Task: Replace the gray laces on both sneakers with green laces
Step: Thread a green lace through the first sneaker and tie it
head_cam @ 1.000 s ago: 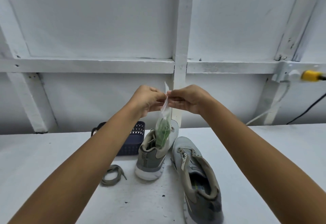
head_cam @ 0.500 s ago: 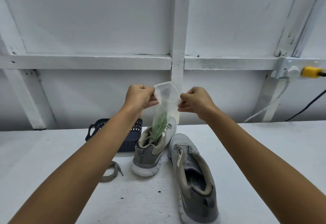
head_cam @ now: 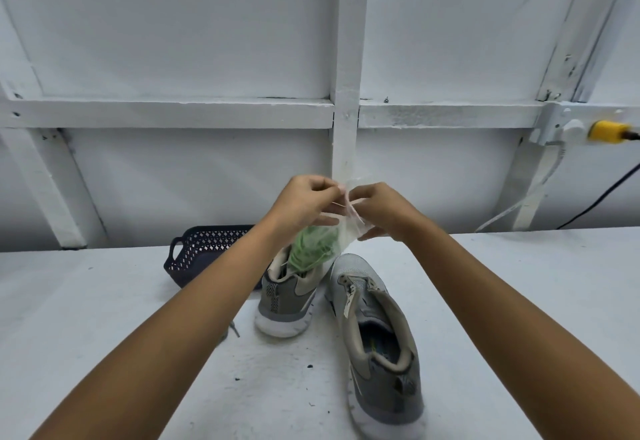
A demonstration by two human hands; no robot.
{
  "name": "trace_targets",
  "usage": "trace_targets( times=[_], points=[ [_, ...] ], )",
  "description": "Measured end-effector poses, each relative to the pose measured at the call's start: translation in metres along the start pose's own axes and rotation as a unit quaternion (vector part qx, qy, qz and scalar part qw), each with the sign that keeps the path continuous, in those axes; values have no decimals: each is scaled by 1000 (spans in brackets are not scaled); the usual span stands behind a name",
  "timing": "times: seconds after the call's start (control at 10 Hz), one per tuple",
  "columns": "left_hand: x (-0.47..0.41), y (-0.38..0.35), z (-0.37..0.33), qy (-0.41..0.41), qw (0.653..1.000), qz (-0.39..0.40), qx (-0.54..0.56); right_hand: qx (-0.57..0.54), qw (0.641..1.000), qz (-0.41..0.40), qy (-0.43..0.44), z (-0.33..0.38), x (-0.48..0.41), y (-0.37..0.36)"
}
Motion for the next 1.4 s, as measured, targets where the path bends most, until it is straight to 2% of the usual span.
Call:
trace_targets(
  times=[0.1, 0.2, 0.3, 0.4, 0.5, 0.6, 0.7, 0.8, 0.9, 1.0, 1.1, 1.2, 1.4],
  points=[
    [0, 21, 24, 2, 997, -56, -52, -92, 995, 35, 26, -12, -4, -2],
    [3, 56, 61, 65, 972, -161, -160, -186, 978, 69, 61, -15, -3, 1],
    [10, 57, 96, 155, 973, -125, -116, -291, 947, 103, 92, -14, 0, 6],
    [14, 49, 109, 201, 975, -96, -21, -373, 917, 102, 99, -21, -4, 11],
    [13, 49, 103, 182, 980, -83, -17, -409, 905, 79, 88, -36, -9, 14],
    [13, 49, 98, 164, 984, -69, 28, -406, 909, 72, 62, -51, -12, 14],
    [13, 47, 89, 135, 980, -72, 130, -278, 958, 48, 47, -62, -11, 15],
    [12, 46, 77, 98, 972, -82, 197, -176, 982, 40, 47, -67, -10, 10],
    [13, 41, 67, 70, 972, -70, 213, -168, 984, 59, 6, -70, -7, -1],
    [16, 31, 62, 60, 978, -24, 199, -132, 991, 33, -20, -77, -9, -5],
    [19, 24, 62, 59, 981, 2, 186, -161, 984, 58, -38, -81, -11, -13],
    [22, 18, 61, 58, 982, 20, 179, -207, 975, 75, -36, -72, -9, -20],
    [26, 11, 66, 76, 978, 45, 190, -187, 978, 97, -3, -58, -7, -37]
  ],
)
Point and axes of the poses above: each hand's wrist, its own x-axis away from the middle knuckle, its own y-axis out of the back of the hand, z = x × y, the point moved 8 cm from there along -x, towards the middle knuckle, and after that the axes turned 9 degrees about -y, right-handed, at the moved point
